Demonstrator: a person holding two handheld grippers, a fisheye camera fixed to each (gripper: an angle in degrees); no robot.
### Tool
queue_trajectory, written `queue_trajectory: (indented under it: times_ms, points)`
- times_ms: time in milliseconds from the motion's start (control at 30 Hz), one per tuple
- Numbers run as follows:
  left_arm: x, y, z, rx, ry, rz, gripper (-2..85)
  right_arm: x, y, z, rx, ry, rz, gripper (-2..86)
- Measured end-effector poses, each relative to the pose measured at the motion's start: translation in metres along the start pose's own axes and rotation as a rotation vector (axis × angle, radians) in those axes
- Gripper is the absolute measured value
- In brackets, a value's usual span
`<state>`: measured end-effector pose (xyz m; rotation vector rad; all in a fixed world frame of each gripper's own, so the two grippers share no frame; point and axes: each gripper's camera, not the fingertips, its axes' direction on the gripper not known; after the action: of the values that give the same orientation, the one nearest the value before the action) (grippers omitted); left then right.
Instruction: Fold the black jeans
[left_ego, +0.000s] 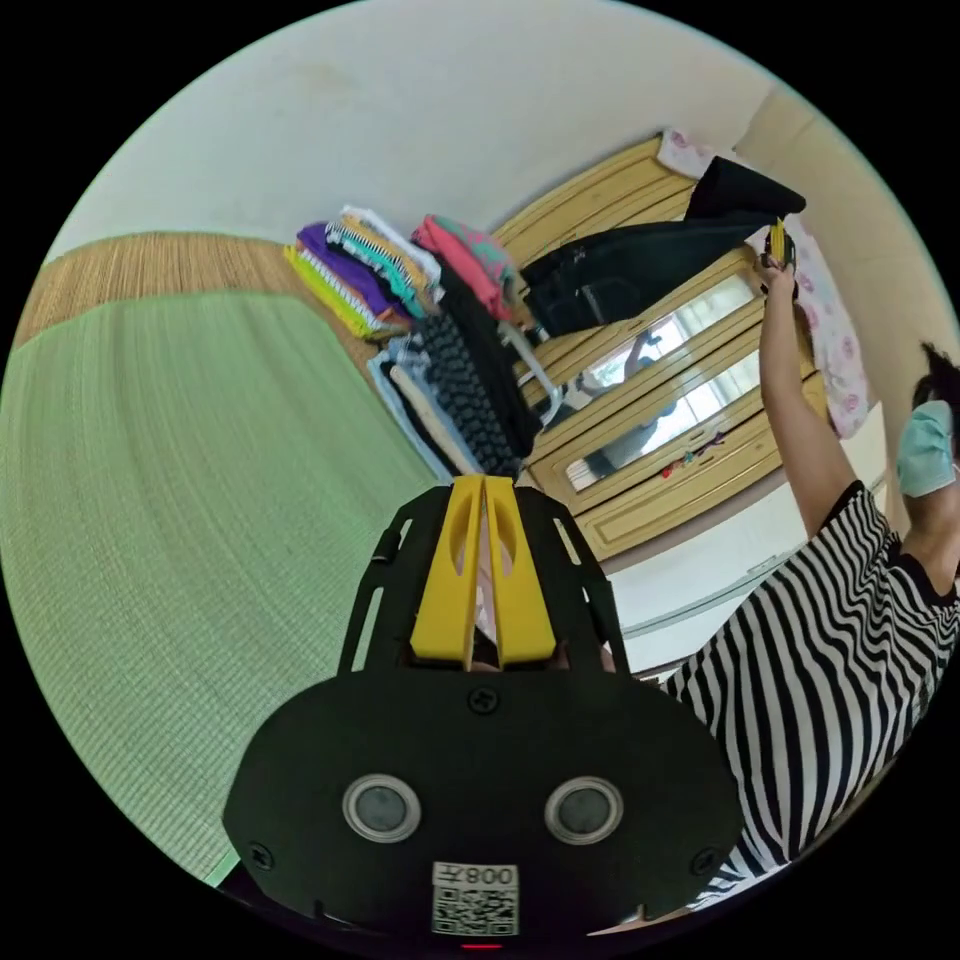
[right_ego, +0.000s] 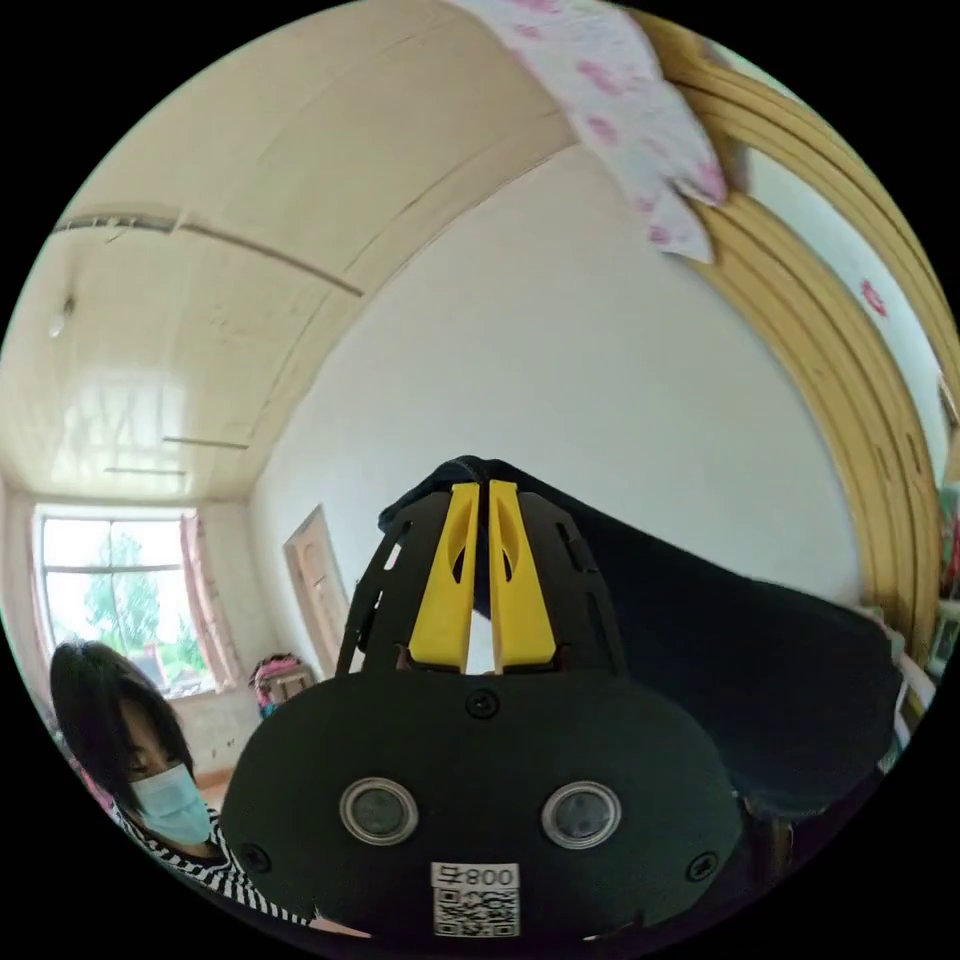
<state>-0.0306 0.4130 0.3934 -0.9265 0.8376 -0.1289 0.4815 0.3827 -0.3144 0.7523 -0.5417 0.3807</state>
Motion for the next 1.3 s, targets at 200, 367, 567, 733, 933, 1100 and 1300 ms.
queue_trajectory:
  times_ms: [200,367,567,733,933,1100,1300]
  points:
    - [0.094,0.011,-0.095,0.247,-0.006,0.208,10.3,-0.112,0.025,0.050,-0.081,-0.195,-0.083,0.0]
    - [0.182,0.065,-0.157,0.297,-0.304,0.317,15.1,-0.145,0.128,0.114,-0.279,-0.362,0.006,0.1]
    - [0.203,0.157,-0.226,0.361,-0.578,0.065,2.6,-0.157,0.283,0.204,-0.498,-0.628,0.197,0.1]
    - [0.232,0.212,-0.300,0.514,-0.736,-0.093,0.0,-0.151,0.361,0.259,-0.583,-0.679,0.291,0.3]
    - [0.307,0.192,-0.362,0.469,-0.986,0.026,-0.4,-0.118,0.400,0.289,-0.556,-0.680,0.349,0.6]
    - [0.356,0.126,-0.378,0.363,-1.076,0.188,-0.5,-0.063,0.421,0.256,-0.453,-0.601,0.394,0.9]
    - [0.330,0.015,-0.314,-0.014,-1.059,0.238,-0.5,0.057,0.527,0.188,-0.545,-0.162,0.628,1.0]
